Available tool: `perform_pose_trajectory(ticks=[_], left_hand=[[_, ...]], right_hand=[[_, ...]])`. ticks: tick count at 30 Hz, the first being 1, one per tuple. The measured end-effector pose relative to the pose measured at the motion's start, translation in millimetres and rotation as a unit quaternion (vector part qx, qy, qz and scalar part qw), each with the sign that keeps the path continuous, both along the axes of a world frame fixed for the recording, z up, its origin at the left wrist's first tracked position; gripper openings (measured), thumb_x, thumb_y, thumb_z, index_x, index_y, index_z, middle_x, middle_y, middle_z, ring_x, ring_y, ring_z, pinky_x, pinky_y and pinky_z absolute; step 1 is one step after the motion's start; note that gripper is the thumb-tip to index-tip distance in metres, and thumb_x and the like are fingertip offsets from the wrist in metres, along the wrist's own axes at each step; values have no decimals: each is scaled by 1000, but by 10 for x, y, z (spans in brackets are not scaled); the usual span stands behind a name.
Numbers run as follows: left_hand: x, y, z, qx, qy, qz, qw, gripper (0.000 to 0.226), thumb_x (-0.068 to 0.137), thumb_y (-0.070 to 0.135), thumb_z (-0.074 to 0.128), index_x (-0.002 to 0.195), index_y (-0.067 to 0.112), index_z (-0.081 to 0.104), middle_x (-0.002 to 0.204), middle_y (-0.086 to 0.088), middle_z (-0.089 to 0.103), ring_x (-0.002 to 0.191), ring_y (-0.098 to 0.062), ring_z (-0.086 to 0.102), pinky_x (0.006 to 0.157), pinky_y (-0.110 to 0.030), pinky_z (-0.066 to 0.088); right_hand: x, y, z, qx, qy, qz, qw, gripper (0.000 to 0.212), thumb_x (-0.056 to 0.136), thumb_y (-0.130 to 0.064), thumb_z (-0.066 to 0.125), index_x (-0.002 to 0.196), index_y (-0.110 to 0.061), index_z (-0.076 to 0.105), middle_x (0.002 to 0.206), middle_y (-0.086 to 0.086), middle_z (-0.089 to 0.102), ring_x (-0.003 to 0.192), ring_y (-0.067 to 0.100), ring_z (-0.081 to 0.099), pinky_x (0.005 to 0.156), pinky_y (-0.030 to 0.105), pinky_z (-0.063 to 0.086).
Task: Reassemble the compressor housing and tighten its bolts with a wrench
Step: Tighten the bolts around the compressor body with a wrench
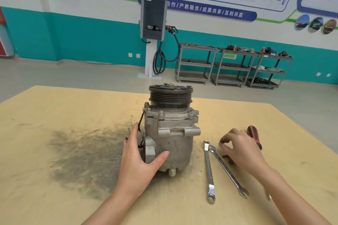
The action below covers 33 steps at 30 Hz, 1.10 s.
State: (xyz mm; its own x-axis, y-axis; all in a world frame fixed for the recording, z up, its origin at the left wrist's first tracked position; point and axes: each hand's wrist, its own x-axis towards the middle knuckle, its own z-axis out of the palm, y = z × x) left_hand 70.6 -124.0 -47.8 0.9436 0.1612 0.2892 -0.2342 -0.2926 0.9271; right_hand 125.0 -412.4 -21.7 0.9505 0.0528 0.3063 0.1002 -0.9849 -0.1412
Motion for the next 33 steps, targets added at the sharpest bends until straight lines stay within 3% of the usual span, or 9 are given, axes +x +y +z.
perform_pose_trajectory(ticks=[2,4,7,9,11,23,28,33], left_hand=[[-1,0,0,-3,0,-1,1000,116,55,71,68,153,43,13,159,19,25,151,-17,13,119,-53,23],[2,-1,-2,-2,1,0,1000,116,55,72,67,153,43,13,159,19,25,151,-17,13,119,-54,23],[5,0,-1,-1,2,-3,1000,116,53,73,66,153,42,14,159,18,25,151,-16,14,119,-53,24],[-1,-1,0,-2,0,-2,1000,116,54,72,66,153,42,14,159,18,26,151,-17,14,119,-53,24],[-4,-3,3,-3,0,-1,1000,116,54,72,66,153,42,14,158,18,26,151,-18,14,119,-53,23],[9,-5,-3,-3,-7,-8,1000,115,55,71,68,153,42,15,158,17,28,151,-19,15,119,-54,24],[5,2,-9,-3,-10,-6,1000,115,57,70,70,154,39,17,158,15,30,151,-20,16,119,-54,24],[5,1,-3,-2,-10,-3,1000,114,56,68,69,153,41,16,158,15,30,151,-20,16,119,-54,24]], right_hand=[[-10,92,196,147,-68,28,986,3,88,-26,67,85,-27,66,85,-11,63,79,11,53,70,22,42],[-23,221,443,309,-83,59,945,3,87,-22,69,85,-24,67,78,-9,67,74,7,58,65,14,44],[-55,464,769,531,-6,135,837,8,87,-22,68,95,-20,69,79,-8,71,79,6,63,74,21,51],[-36,597,887,605,33,154,780,11,88,-21,67,97,-16,68,71,-9,66,78,9,61,77,28,51],[-10,702,934,627,52,156,761,9,89,-19,65,96,-15,68,69,-5,63,72,10,57,77,31,49],[54,787,939,498,100,143,850,7,88,-21,69,89,-15,68,70,-7,64,67,11,51,70,28,48],[57,804,935,481,105,144,858,11,92,-26,64,96,-16,69,81,-8,65,73,5,56,74,28,50],[53,800,912,520,110,140,836,12,93,-22,63,93,-14,71,72,-15,66,70,-2,58,73,28,48]])
